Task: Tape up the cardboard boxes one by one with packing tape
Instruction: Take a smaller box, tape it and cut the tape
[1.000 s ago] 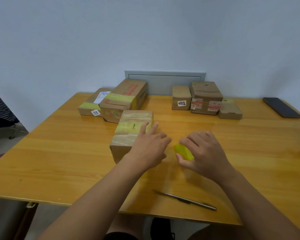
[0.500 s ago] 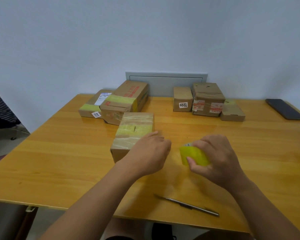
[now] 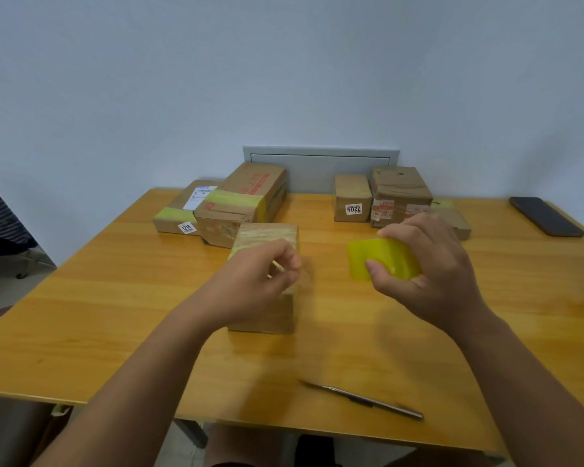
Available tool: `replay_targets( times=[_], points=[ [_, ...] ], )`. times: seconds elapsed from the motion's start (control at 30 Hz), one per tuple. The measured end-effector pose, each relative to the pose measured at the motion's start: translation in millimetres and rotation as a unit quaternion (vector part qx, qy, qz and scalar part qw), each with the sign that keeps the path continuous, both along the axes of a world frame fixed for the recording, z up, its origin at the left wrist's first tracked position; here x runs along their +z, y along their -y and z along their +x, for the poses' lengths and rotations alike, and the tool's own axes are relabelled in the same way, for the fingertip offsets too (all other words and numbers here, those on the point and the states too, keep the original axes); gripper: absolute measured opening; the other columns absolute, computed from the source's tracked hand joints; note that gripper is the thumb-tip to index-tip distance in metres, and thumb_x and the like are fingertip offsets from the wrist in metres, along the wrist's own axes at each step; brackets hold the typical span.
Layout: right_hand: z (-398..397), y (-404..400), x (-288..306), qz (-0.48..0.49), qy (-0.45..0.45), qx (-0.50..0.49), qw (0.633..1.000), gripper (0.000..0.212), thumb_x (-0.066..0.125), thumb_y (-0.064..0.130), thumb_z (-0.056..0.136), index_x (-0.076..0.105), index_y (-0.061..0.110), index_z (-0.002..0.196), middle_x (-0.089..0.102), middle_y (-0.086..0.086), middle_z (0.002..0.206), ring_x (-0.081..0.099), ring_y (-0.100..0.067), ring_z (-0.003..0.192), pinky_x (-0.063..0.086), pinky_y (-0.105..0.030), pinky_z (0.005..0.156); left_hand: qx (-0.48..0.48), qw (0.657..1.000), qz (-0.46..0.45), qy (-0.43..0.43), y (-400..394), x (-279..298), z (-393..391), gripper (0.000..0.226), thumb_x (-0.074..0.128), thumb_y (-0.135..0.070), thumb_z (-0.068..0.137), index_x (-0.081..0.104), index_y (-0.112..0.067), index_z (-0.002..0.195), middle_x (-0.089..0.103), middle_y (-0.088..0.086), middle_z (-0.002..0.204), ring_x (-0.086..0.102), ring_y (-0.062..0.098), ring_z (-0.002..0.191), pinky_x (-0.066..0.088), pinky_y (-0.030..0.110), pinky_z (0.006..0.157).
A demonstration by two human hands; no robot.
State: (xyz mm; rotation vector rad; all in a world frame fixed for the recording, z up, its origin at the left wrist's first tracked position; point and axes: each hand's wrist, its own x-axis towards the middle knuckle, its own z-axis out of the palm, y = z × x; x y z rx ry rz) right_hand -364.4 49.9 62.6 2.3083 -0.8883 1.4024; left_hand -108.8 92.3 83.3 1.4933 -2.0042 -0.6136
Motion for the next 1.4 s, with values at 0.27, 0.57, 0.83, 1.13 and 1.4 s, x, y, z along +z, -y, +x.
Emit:
replay_targets(
  times=[0.27,0.57,0.83,1.13,1.4],
  points=[
    [31.8,15.8,4.5,0.124,0.065,0.017,0.99,0.05,0.062,0.051,0.083,0.062,0.009,0.109,0.058,-0.004,0.101,0.046,-0.013,0.092,0.034,-0.019,0.074,0.11,0.961,0.066,-0.244,2.8,-3.1,24.5,0.017,0.063,-0.01,0.094,0.062,-0.018,0.109,0.069,0.01,0.096,0.069,0.013,0.077,0.056,0.029,0.076],
    [35.9,34.9,-6.1,0.258,-0.001,0.052,0.965,0.074,0.068,0.062,0.072,0.048,0.021,0.13,0.041,0.01,0.116,0.039,-0.005,0.104,0.037,-0.021,0.079,0.189,0.934,0.052,-0.299,26.8,-8.0,48.2,0.015,0.064,-0.013,0.094,0.065,-0.017,0.109,0.068,0.005,0.091,0.068,0.015,0.084,0.051,0.025,0.071],
    [29.8,47.6,-3.7,0.304,-0.019,0.022,0.952,0.076,0.063,0.065,0.068,0.054,0.02,0.129,0.05,0.001,0.118,0.047,-0.016,0.109,0.037,-0.03,0.083,0.205,0.924,0.07,-0.314,43.7,-12.2,50.5,0.008,0.065,-0.014,0.094,0.068,-0.007,0.091,0.064,0.003,0.082,0.06,0.014,0.077,0.051,0.025,0.069],
    [44.5,61.4,1.8,0.336,-0.086,0.003,0.938,0.073,0.069,0.055,0.078,0.049,0.021,0.14,0.044,0.008,0.127,0.042,-0.013,0.116,0.033,-0.026,0.085,0.257,0.935,0.044,-0.239,55.0,-21.3,55.9,0.019,0.069,-0.016,0.091,0.06,-0.017,0.107,0.061,0.005,0.087,0.058,0.015,0.074,0.043,0.027,0.063],
    [53.9,65.6,3.9,0.329,-0.099,0.029,0.939,0.056,0.075,0.048,0.078,0.058,0.027,0.127,0.045,0.019,0.112,0.044,-0.005,0.103,0.037,-0.027,0.081,0.281,0.948,0.013,-0.145,56.4,-32.2,61.5,0.014,0.066,-0.022,0.093,0.057,-0.023,0.104,0.057,0.0,0.089,0.055,0.013,0.079,0.04,0.03,0.061]
  ],
)
